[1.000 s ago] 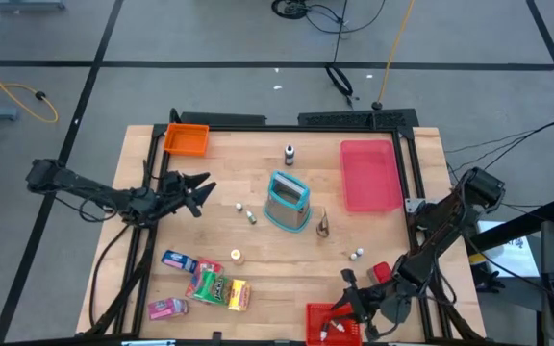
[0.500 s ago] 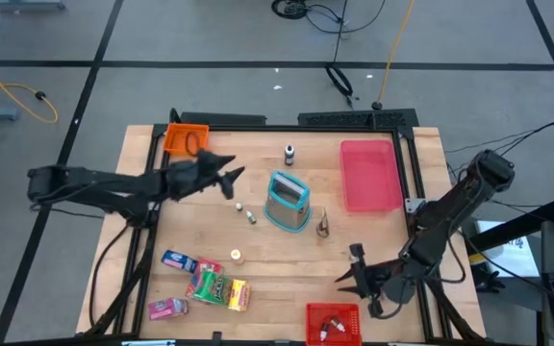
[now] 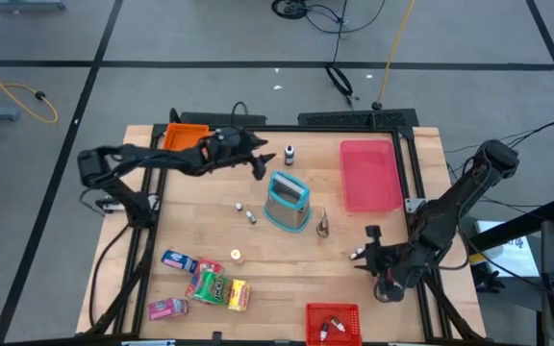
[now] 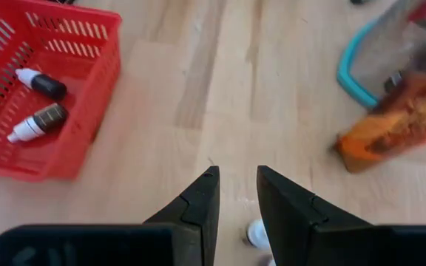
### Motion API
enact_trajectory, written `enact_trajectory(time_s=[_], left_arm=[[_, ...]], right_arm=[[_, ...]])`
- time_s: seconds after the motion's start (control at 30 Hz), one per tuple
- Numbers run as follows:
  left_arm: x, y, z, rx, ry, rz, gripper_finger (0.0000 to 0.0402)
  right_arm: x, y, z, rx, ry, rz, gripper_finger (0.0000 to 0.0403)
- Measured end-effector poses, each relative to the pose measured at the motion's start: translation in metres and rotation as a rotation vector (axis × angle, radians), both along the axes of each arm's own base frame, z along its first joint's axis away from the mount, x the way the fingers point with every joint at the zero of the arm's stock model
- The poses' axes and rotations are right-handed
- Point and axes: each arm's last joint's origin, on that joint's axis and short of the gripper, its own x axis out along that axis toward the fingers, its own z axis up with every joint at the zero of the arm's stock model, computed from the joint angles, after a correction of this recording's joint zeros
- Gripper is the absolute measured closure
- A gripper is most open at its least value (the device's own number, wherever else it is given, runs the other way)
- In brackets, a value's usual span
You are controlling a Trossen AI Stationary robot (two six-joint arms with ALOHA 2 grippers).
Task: Pick & Place Kitchen Items
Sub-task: Put the big black food coloring bottle into the red bin
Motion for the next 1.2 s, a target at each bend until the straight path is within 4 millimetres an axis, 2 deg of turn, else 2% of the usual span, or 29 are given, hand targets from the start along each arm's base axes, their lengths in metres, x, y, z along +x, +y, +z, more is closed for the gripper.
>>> enact_trajectory(time_s=[0.17,0.43,0.8,1.2], left_arm=[[0.015,0.010,-0.004,0.006,0.026,0.021,0.0147],[0.023,0.015,-0.004,-0.001,0.017,-0.001,0.0147],[0.022,0.014,-0.006,-0.013,0.038,-0.014,0.0147],[0.016,0.023,-0.009,-0.034,0.064,0.078,0.0146]], right_arm=[[-0.016,-0.018,-0.014,0.027,0.005,-0.027,0.0316],[-0.034,-0.038,-0.035,0.064,0.005,-0.054,0.0316],[-0.037,-0.042,-0.032,0.064,-0.034,-0.018,0.0316],[-0.036,-0.041,-0.031,0.077,-0.049,-0.015,0.0316]])
